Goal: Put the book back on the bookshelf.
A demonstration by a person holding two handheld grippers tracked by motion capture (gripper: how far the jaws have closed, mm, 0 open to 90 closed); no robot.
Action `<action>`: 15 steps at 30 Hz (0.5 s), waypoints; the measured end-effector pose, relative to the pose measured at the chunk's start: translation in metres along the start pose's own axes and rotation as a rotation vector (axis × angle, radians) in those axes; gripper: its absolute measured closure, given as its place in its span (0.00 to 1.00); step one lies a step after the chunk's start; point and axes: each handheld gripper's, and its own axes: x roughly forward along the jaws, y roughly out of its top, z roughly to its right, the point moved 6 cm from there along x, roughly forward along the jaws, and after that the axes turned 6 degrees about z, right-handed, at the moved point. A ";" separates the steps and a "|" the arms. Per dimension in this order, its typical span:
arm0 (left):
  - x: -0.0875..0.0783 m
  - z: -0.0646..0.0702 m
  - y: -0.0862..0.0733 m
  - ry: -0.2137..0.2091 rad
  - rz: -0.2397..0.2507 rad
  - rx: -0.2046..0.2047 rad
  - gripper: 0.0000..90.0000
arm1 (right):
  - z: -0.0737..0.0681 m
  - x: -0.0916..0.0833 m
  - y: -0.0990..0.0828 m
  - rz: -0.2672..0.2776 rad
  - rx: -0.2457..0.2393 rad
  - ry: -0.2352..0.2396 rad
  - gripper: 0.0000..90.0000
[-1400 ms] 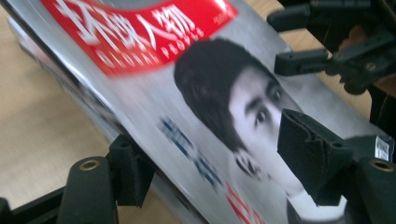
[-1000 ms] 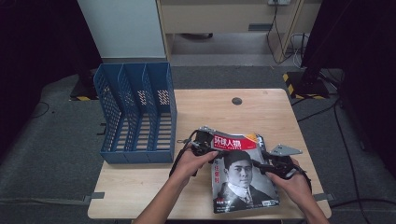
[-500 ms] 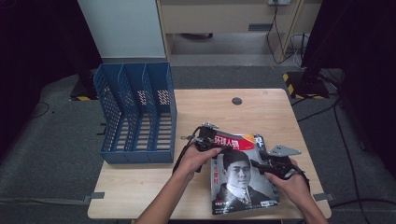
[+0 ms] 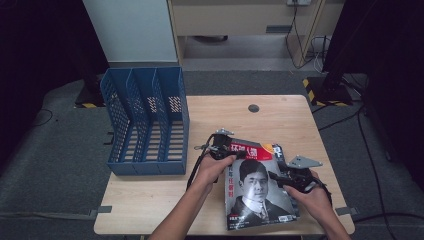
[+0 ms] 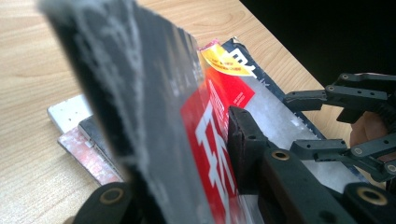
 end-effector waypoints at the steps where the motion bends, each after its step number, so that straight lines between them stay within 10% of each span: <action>1: 0.000 0.000 0.000 0.000 0.000 0.000 0.89 | 0.000 0.000 0.000 0.000 0.000 0.000 0.49; 15: -0.022 0.015 0.022 0.005 0.077 0.079 0.92 | 0.013 -0.016 0.001 0.044 0.043 -0.036 0.48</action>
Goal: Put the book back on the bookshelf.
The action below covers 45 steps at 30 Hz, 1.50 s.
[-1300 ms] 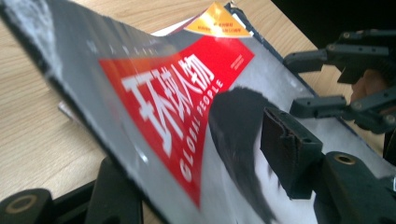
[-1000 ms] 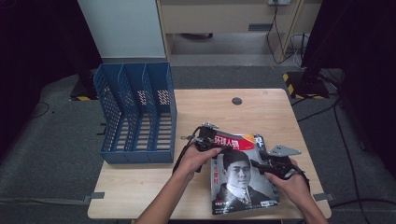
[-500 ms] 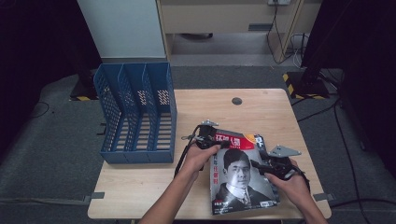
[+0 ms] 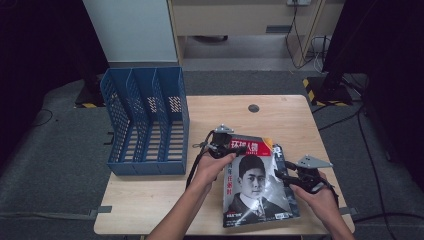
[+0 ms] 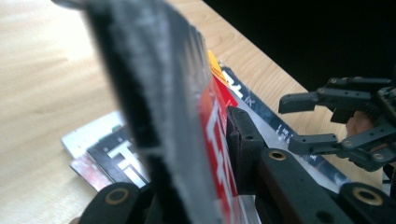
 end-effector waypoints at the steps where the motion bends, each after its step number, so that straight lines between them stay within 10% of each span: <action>1: -0.002 0.000 0.003 0.002 0.007 0.007 0.92 | 0.002 0.000 -0.001 -0.006 0.002 -0.012 0.49; 45: -0.077 -0.005 0.052 0.080 0.113 0.078 0.95 | 0.042 -0.014 -0.011 -0.013 0.108 -0.188 0.55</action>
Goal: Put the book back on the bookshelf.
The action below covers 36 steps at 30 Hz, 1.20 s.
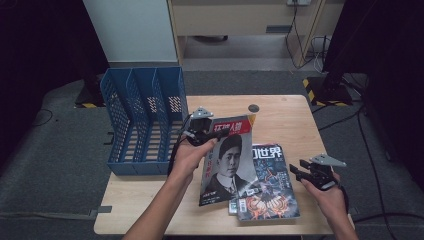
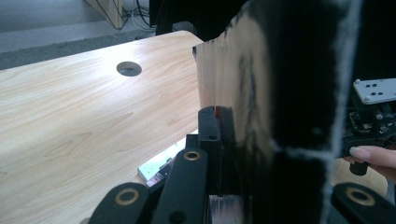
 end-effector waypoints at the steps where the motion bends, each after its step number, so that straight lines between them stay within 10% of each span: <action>1: -0.001 0.000 0.001 0.001 0.004 0.000 0.95 | 0.000 0.000 0.000 0.000 -0.001 -0.001 0.55; 36: -0.084 -0.017 0.053 0.100 0.202 0.025 0.95 | 0.010 -0.002 -0.001 -0.005 0.005 -0.039 0.55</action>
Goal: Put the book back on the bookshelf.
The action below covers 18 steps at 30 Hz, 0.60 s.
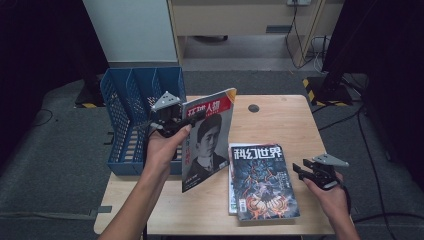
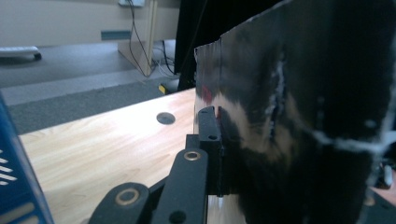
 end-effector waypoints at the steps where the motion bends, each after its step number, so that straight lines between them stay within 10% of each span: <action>1: -0.002 -0.001 0.002 0.010 0.006 0.011 0.95 | 0.000 0.000 0.000 -0.002 0.000 0.000 0.55; 18: -0.036 -0.026 0.020 0.080 0.104 -0.006 0.95 | 0.003 0.001 -0.002 -0.009 -0.010 -0.015 0.55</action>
